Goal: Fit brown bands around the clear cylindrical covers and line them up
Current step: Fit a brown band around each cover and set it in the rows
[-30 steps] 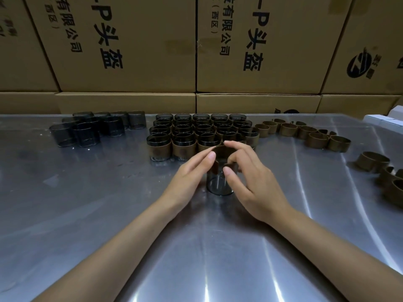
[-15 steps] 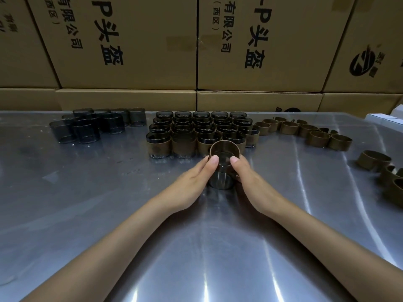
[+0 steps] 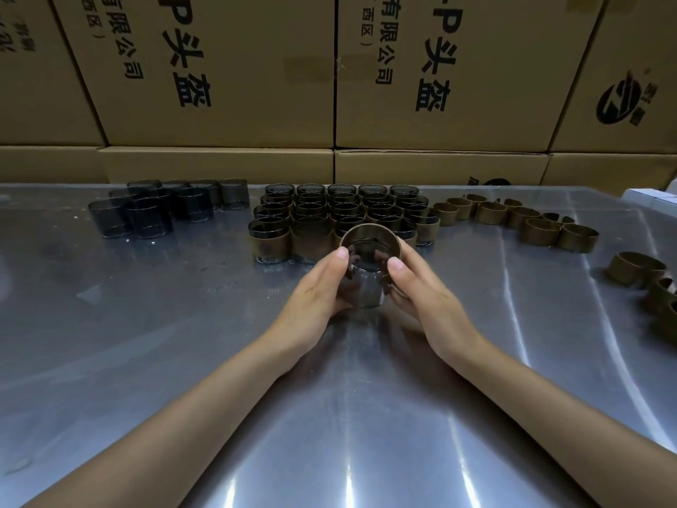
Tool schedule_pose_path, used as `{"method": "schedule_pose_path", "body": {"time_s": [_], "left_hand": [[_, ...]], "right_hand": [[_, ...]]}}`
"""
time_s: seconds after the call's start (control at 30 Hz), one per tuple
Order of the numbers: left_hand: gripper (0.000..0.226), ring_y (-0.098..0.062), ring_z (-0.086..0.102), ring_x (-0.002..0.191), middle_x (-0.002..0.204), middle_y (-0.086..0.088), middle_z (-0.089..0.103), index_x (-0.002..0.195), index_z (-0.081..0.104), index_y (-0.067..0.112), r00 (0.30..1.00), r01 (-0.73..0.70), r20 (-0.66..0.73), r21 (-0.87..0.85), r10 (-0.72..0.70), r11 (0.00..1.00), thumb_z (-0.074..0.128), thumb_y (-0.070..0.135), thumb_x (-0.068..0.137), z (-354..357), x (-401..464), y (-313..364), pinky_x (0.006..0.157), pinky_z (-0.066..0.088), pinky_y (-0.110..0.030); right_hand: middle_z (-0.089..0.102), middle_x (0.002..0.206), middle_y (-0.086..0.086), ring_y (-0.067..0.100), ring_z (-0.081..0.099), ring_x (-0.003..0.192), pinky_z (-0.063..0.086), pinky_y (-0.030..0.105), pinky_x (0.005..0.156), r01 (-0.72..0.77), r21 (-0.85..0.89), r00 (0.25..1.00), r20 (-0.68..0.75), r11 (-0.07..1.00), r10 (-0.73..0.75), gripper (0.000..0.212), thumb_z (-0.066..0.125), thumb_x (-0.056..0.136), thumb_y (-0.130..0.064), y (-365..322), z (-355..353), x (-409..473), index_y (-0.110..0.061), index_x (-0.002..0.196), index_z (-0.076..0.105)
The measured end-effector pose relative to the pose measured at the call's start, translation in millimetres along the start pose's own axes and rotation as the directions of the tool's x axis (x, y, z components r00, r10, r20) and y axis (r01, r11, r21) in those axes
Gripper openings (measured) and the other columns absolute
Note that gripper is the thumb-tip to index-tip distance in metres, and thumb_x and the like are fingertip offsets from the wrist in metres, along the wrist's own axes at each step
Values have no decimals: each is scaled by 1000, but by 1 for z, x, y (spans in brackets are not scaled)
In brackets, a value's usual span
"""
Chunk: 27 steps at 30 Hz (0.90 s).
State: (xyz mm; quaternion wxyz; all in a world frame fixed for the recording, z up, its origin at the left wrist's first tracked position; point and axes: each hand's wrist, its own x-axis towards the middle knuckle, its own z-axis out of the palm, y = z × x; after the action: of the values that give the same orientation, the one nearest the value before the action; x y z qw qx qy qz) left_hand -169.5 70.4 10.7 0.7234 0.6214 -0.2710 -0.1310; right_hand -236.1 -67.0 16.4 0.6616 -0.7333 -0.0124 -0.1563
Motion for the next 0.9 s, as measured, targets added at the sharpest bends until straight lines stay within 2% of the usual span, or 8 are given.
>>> {"method": "schedule_pose_path", "body": {"time_s": [0.13,0.27,0.37,0.47,0.63,0.7,0.8,0.9], "left_hand": [[35,-25,68,105,109,-8,73,104,72,23,1000,-10,-16,-104,9,994,41,39,100,2,1,0,88,57,-39],[33,-21,68,107,110,-3,73,99,76,31,1000,-16,-6,-135,16,991,45,43,97,2,-1,0,83,57,-31],[31,-19,66,110,117,0,71,121,66,28,999,13,-49,-153,-21,988,45,37,100,2,0,1,88,56,-34],[52,-16,63,115,130,1,63,145,42,21,994,47,-93,-165,-63,985,52,38,96,2,0,1,100,50,-39],[53,-14,65,111,126,3,65,145,39,19,988,52,-127,-233,-84,971,54,33,96,6,0,3,90,55,-30],[50,-16,64,114,128,1,64,145,40,18,990,63,-107,-243,-91,968,51,31,98,8,1,3,95,54,-34],[48,-16,64,114,131,-1,62,145,39,19,992,61,-93,-262,-88,963,50,30,99,10,3,1,98,51,-36],[46,-21,64,115,131,-4,62,139,47,16,992,117,-8,-246,-122,962,51,33,97,3,5,6,99,51,-35]], "right_hand": [[40,152,-4,7,35,140,27,37,118,18,1,1000,-21,1000,-18,77,47,81,-47,-5,3,-3,-20,151,30],[46,147,-1,9,45,133,36,32,113,10,46,998,-55,999,-7,56,45,97,-31,-4,1,-4,-19,150,32],[46,145,-5,3,50,124,46,18,97,0,71,996,-94,997,7,49,44,100,-24,-1,-1,-2,-24,148,35],[46,143,-8,-2,52,117,46,6,88,-8,89,993,-114,996,18,49,45,100,-22,2,-1,0,-26,148,34],[52,139,-9,6,49,127,46,18,95,-49,153,995,-75,987,61,50,47,99,-24,1,-6,4,-25,147,35],[55,139,-2,10,52,127,43,27,103,-109,176,993,-32,978,116,51,52,93,-33,0,-12,7,-22,142,44],[71,113,-2,8,68,100,52,22,83,-297,175,950,150,939,273,63,55,70,-54,-8,-20,7,-21,124,59],[72,97,3,11,70,80,54,21,68,-390,186,910,229,902,347,54,63,69,-53,-12,-28,8,-21,112,62]]}}
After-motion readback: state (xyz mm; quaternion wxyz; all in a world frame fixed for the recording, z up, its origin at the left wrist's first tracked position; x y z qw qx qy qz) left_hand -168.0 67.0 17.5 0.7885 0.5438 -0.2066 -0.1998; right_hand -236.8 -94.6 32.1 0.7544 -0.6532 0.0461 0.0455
